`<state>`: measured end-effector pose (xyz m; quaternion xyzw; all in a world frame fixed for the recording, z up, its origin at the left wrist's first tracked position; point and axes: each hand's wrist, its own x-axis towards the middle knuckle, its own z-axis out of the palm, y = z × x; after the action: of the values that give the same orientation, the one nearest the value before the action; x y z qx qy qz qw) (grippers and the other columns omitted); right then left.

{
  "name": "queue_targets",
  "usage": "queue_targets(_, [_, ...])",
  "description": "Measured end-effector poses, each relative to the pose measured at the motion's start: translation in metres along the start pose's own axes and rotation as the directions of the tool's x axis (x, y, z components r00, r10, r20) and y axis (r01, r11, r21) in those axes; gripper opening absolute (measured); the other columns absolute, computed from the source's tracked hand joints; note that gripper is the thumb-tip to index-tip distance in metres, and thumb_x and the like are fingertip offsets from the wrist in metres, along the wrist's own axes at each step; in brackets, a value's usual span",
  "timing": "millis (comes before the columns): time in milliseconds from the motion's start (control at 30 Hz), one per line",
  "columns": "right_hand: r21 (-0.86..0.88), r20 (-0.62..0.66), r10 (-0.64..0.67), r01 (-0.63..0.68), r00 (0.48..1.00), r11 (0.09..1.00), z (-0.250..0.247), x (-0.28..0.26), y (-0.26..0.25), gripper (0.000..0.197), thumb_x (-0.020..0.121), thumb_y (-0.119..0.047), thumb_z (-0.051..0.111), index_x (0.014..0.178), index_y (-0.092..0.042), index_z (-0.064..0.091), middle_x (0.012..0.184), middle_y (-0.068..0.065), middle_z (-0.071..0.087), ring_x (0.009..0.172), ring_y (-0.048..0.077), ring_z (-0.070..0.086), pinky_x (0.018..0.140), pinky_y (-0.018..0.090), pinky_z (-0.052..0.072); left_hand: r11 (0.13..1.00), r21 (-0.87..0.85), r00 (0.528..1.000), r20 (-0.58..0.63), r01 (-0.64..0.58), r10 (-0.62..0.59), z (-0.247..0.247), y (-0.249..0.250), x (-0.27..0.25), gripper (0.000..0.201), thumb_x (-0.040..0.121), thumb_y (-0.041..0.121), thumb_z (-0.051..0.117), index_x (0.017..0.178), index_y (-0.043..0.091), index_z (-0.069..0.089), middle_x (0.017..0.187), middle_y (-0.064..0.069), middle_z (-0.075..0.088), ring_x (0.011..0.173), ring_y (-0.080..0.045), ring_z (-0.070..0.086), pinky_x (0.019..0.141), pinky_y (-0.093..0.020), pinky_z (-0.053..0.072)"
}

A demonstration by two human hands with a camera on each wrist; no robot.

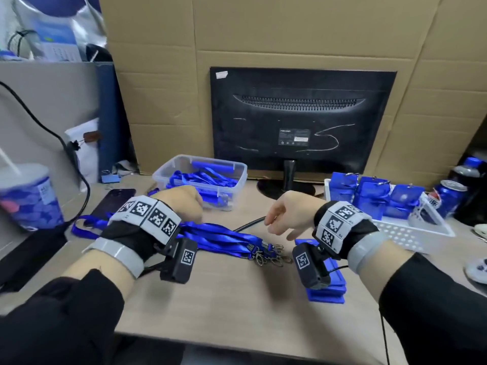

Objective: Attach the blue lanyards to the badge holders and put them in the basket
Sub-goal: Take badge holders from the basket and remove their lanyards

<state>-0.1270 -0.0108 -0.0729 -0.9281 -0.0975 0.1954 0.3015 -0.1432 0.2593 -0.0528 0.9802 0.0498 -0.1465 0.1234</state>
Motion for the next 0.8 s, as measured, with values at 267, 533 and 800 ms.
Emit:
queue_targets(267, [0.178, -0.404, 0.047, 0.028, 0.913, 0.984, -0.058, -0.019, 0.045, 0.014, 0.088, -0.002, 0.069, 0.09, -0.014, 0.077, 0.081, 0.016, 0.078, 0.068, 0.021, 0.07, 0.073, 0.037, 0.065, 0.734, -0.572, 0.93, -0.19, -0.366, 0.315, 0.003, 0.094, -0.007, 0.021, 0.094, 0.017, 0.066, 0.113, 0.025, 0.072, 0.108, -0.002, 0.073, 0.08, -0.014, 0.062, 0.067, -0.026, 0.049])
queue_targets(533, [0.176, -0.662, 0.266, -0.2, 0.701, 0.964, -0.124, -0.048, 0.135, 0.046, 0.079, 0.0, 0.06, 0.118, -0.021, 0.073, 0.112, 0.003, 0.074, 0.1, 0.03, 0.073, 0.088, 0.047, 0.064, 0.633, -0.661, 0.885, -0.105, -0.403, 0.454, 0.041, 0.187, 0.003, 0.021, 0.094, 0.009, 0.062, 0.109, 0.021, 0.072, 0.097, 0.001, 0.071, 0.076, -0.013, 0.061, 0.069, -0.03, 0.049])
queue_targets(800, [0.143, -0.602, 0.28, -0.244, 0.748, 0.959, -0.13, -0.034, 0.165, 0.068, 0.082, 0.0, 0.058, 0.146, -0.022, 0.058, 0.132, 0.004, 0.061, 0.089, 0.028, 0.072, 0.066, 0.037, 0.065, 0.619, -0.664, 0.863, -0.077, -0.418, 0.5, 0.051, 0.216, 0.016, 0.022, 0.096, 0.016, 0.064, 0.113, 0.027, 0.073, 0.115, 0.0, 0.075, 0.076, -0.006, 0.066, 0.066, -0.02, 0.052])
